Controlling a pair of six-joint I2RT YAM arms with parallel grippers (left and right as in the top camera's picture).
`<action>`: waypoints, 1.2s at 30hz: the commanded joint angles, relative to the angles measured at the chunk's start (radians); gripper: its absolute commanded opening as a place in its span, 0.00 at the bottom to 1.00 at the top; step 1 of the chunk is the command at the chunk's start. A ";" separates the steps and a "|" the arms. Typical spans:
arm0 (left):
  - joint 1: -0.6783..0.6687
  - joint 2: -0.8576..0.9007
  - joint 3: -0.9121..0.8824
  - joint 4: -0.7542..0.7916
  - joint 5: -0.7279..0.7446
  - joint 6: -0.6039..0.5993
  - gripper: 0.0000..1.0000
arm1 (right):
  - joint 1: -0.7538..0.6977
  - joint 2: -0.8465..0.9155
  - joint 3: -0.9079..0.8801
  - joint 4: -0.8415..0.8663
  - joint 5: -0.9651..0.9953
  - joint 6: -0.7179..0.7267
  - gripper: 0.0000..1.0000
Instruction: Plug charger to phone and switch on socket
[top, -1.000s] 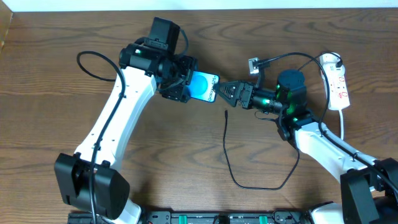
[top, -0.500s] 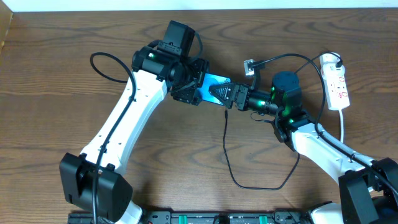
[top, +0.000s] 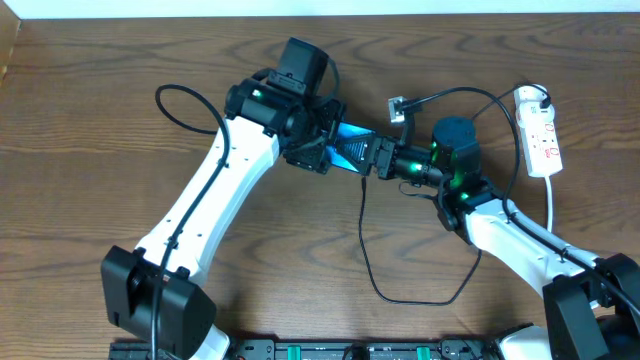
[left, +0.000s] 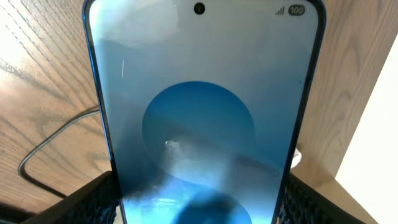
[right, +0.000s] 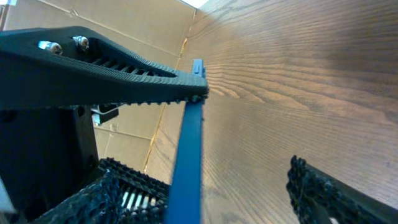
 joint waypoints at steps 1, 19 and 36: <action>-0.013 -0.014 0.003 0.007 -0.032 -0.014 0.07 | 0.012 0.006 0.016 0.002 0.025 -0.003 0.80; -0.013 -0.014 0.003 0.018 -0.033 -0.014 0.07 | 0.012 0.006 0.016 0.003 0.027 -0.003 0.46; -0.013 -0.014 0.003 0.017 -0.059 -0.013 0.08 | 0.012 0.006 0.016 0.003 0.027 -0.002 0.35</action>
